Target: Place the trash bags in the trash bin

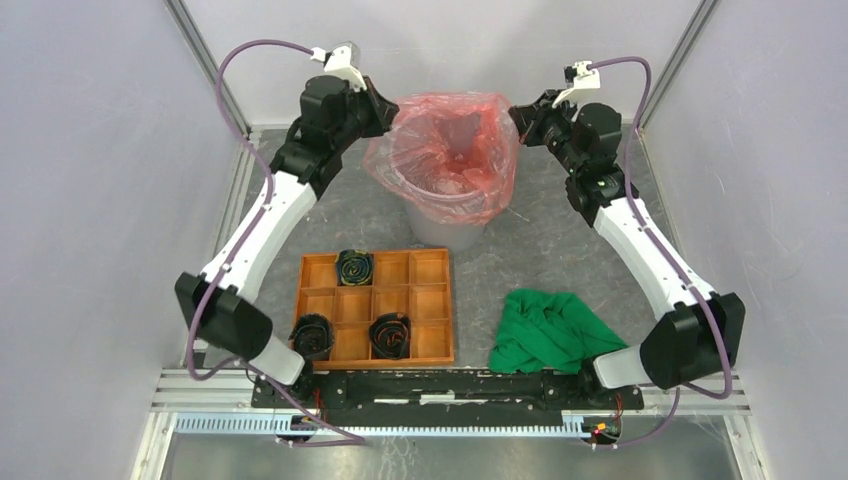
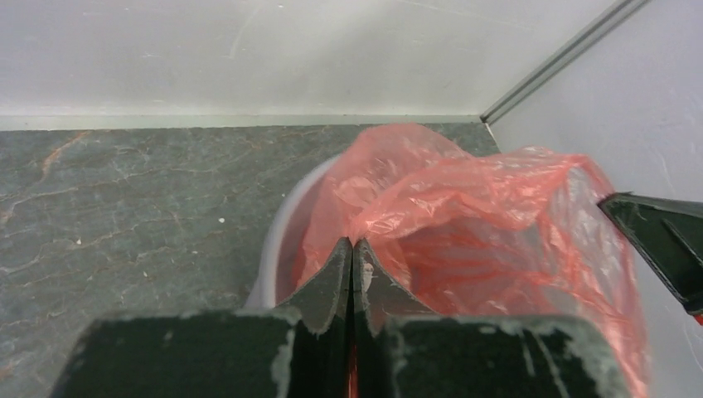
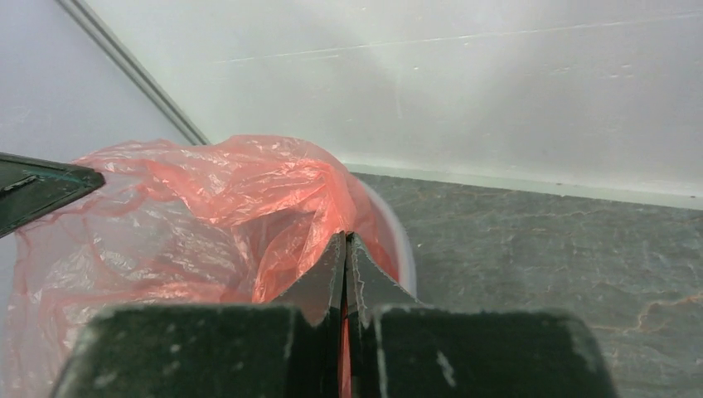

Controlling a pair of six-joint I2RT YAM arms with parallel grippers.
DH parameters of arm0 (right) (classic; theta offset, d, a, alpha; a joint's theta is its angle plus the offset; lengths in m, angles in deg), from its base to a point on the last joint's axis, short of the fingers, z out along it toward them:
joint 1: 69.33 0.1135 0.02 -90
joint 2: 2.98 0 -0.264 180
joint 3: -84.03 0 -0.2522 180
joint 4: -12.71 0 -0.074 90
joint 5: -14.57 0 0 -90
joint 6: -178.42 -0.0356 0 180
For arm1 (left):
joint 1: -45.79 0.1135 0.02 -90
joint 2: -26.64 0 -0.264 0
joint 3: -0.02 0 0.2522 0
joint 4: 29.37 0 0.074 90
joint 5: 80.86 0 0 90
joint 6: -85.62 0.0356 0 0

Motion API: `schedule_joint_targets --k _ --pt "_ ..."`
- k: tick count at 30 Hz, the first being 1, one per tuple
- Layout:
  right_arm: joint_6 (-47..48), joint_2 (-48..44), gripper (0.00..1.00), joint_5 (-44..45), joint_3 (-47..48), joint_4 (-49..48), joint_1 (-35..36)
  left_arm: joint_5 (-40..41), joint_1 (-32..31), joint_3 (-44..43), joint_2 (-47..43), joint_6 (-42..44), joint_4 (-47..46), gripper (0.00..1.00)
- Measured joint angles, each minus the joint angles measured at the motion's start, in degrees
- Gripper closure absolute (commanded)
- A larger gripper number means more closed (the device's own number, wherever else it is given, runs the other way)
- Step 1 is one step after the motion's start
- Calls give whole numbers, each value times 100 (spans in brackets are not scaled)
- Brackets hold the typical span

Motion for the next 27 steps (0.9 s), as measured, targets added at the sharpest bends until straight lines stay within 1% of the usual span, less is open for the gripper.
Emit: schedule_joint_targets --k 5,7,9,13,17,19,21,22,23,24,25,27 --pt "87 632 99 -120 245 -227 -232 -518 420 -903 1049 0 262 93" --pt "116 734 99 -177 256 -245 -269 -772 612 -1217 1438 -9 323 92" --pt "138 898 99 -243 284 -271 -319 -1010 774 -1386 1735 -46 358 87" --pt "157 1233 99 -420 413 -363 -435 -1440 975 -1510 2061 -101 350 77" --pt "155 1530 99 -592 605 -431 -476 -1775 1021 -1547 2184 -155 264 68" --pt "153 1604 99 -640 656 -463 -487 -1921 1023 -1547 2190 -188 219 61" --pt "153 1652 99 -678 697 -476 -485 -2074 1032 -1543 2188 -212 136 59" --pt "155 1674 99 -693 730 -479 -487 -2149 1034 -1519 2186 -225 61 60" --pt "155 1696 99 -702 761 -481 -485 -2197 1047 -1440 2159 -234 -68 68" --pt "155 1709 99 -706 791 -479 -485 -2232 1051 -1349 2127 -251 -149 79" --pt "157 1733 99 -706 837 -479 -485 -2253 1056 -1270 2105 -275 -212 85" --pt "162 1777 99 -695 918 -481 -483 -2251 1071 -1235 2109 -343 -229 94"
